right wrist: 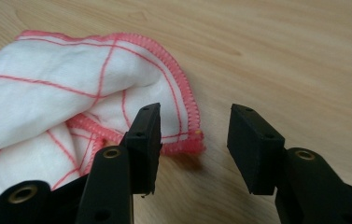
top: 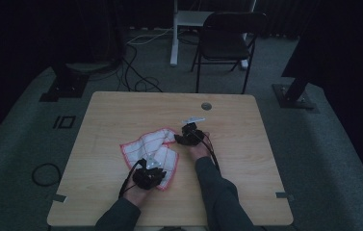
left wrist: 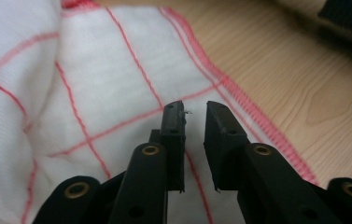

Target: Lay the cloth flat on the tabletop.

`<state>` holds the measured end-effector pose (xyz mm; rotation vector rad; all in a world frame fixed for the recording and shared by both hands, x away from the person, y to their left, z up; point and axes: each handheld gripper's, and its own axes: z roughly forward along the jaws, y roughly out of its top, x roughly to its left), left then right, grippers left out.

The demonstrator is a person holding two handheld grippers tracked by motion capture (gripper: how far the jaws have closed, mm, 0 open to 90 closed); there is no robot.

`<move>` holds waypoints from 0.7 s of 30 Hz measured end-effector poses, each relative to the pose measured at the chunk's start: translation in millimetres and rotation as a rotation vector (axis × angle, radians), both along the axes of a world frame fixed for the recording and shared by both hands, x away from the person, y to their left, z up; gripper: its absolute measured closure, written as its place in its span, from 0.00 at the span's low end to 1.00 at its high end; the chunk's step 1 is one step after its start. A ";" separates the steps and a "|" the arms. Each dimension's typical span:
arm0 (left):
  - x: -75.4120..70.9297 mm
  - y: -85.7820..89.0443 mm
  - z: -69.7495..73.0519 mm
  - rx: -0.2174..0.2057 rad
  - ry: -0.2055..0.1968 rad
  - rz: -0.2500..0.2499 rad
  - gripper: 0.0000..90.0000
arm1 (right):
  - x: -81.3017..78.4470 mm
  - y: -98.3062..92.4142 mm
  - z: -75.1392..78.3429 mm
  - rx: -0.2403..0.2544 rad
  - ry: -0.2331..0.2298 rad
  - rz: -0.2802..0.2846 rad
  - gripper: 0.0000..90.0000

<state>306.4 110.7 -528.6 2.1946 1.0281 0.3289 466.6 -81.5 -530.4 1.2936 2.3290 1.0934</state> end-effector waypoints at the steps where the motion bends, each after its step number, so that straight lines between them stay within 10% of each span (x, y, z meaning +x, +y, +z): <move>1: 0.1 0.2 -2.1 0.006 0.003 -0.002 0.88 | 1.8 1.0 -1.4 0.004 0.016 -0.002 0.61; 12: -9.2 11.5 -6.1 0.002 -0.009 -0.003 0.93 | 4.4 8.2 -1.2 -0.003 0.046 0.038 0.96; 21: -17.5 40.8 -4.0 0.037 -0.012 0.034 0.94 | -2.1 -13.9 6.6 -0.017 0.001 0.013 0.96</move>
